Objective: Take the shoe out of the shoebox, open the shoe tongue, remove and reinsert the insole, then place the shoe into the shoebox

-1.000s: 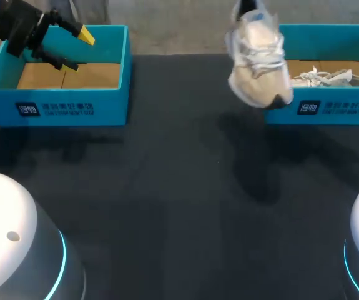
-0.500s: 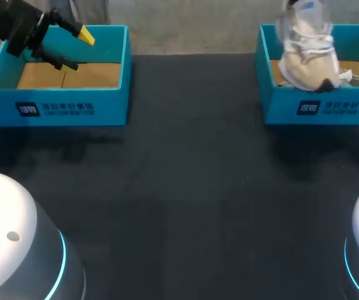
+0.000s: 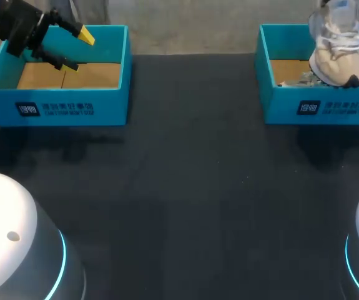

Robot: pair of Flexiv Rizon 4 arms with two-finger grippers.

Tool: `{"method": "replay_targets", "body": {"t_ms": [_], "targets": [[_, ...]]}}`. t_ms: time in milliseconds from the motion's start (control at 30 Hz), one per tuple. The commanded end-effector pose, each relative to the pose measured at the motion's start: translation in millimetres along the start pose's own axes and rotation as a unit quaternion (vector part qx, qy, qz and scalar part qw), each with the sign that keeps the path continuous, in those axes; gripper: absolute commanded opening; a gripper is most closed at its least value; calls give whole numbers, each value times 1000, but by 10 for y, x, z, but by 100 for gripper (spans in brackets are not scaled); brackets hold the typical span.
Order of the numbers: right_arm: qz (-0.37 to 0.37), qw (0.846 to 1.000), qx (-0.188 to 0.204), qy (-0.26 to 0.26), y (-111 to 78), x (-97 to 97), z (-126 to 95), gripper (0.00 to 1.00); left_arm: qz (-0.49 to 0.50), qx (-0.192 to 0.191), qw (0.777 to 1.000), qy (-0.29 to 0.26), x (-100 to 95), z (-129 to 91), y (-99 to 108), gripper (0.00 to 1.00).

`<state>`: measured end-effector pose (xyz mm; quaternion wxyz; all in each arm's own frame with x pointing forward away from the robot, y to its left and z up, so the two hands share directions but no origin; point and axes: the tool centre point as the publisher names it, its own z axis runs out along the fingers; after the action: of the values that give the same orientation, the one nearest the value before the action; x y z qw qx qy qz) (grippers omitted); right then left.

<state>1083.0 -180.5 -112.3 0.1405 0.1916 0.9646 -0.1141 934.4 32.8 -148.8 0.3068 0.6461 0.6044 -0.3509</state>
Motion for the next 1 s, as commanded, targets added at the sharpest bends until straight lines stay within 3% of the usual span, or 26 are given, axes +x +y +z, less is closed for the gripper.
{"method": "replay_targets", "body": {"t_ms": [33, 467, 1000], "targets": [[-2, 1000, 1, 3, 11, -32, -11, 0, 0, 0, 1000, 2, -4, -1, 0, 100], [-2, 1000, 1, 3, 11, -32, -11, 0, 0, 0, 1000, 2, -4, -1, 0, 100], [-26, 1000, 5, -12, -610, -784, 434, 0, 0, 0, 1000, 2, -4, -1, 0, 100]]}}
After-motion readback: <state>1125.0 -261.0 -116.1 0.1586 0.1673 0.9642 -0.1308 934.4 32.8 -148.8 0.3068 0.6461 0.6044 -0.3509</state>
